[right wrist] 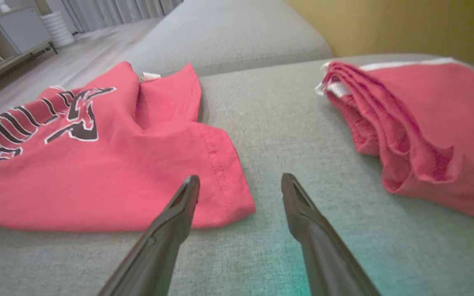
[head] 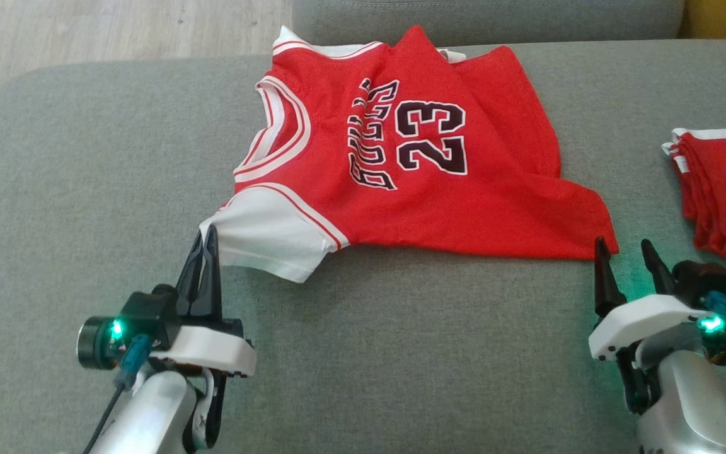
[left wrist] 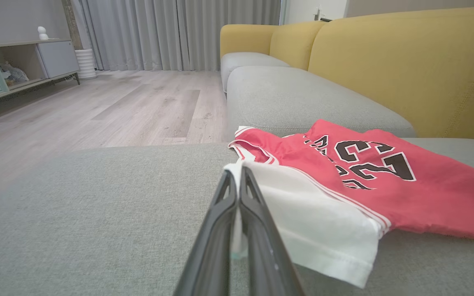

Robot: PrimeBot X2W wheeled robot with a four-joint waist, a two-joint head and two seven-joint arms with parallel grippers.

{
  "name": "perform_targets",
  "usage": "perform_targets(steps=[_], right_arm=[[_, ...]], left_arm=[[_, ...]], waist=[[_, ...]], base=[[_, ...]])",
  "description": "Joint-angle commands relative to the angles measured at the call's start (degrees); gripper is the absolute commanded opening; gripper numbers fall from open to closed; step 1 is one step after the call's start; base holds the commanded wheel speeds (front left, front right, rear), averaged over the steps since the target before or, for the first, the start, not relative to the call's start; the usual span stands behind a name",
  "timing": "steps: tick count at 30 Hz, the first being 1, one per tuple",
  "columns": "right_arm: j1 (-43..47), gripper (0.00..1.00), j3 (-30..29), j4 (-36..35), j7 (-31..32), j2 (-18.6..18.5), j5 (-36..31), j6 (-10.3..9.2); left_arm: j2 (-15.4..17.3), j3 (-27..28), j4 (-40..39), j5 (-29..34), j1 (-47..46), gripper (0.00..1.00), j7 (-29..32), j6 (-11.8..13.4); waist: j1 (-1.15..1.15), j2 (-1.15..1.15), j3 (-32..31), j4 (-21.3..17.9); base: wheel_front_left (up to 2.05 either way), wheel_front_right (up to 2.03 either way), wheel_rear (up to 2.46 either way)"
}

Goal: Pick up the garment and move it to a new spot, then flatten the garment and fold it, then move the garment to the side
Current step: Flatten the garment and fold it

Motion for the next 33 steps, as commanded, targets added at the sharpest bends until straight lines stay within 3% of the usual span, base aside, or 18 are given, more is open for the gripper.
perform_targets(steps=[1,10,22,23,24,25,26,27,33], right_arm=[[-2.36,1.0,1.05,0.56,0.37,-0.28,-0.89,-0.04],[-6.07,1.0,0.12,10.22,1.09,-0.28,-4.13,-0.04],[-10.04,1.0,0.83,17.36,-2.51,-0.28,-4.94,-0.04],[-10.26,0.96,1.07,17.82,-2.85,-0.28,-4.75,-0.04],[-10.48,0.69,1.22,18.23,-3.2,-0.28,-4.46,-0.04],[-10.69,0.28,1.33,18.61,-3.51,-0.28,-4.21,-0.04],[-10.69,0.28,1.33,18.61,-3.51,-0.28,-4.21,-0.04],[-10.88,0.0,1.49,18.9,-3.83,-0.28,-4.07,-0.04],[-11.38,0.0,2.39,18.27,-6.16,-0.28,-2.89,-0.04]], left_arm=[[0.49,2.76,-1.92,0.72,-1.43,0.0,-0.7,-0.52],[-1.13,3.69,-2.19,2.8,-1.1,0.0,-0.7,-2.16],[-2.31,5.01,-1.06,4.49,-0.99,0.0,-0.71,-3.86],[-2.4,5.06,-0.86,4.58,-1.02,0.0,-0.71,-4.0],[-2.5,5.11,-0.65,4.64,-1.04,0.0,-0.71,-4.12],[-2.58,5.17,-0.43,4.68,-1.07,0.0,-0.71,-4.26],[-2.58,5.17,-0.43,4.68,-1.07,0.0,-0.71,-4.26],[-2.65,5.25,-0.22,4.72,-1.09,0.0,-0.71,-4.37],[-3.03,6.13,0.38,4.74,-0.77,0.0,-0.71,-4.79]], waist=[[-0.01,0.0,0.26,0.34],[-0.01,0.0,0.67,1.15],[-0.01,0.0,1.47,0.74],[-0.01,0.0,1.43,0.78],[-0.01,0.0,1.37,0.83],[-0.01,0.0,1.31,0.87],[-0.01,0.0,1.31,0.87],[-0.01,0.0,1.2,0.92],[-0.01,0.0,0.03,1.24]], base=[[0.0,0.0,0.0],[0.0,0.0,0.0],[0.0,0.0,0.0],[0.0,0.0,0.0],[0.0,0.0,0.0],[0.0,0.0,0.0],[0.0,0.0,0.0],[0.0,0.0,0.0],[0.0,0.0,0.0]])
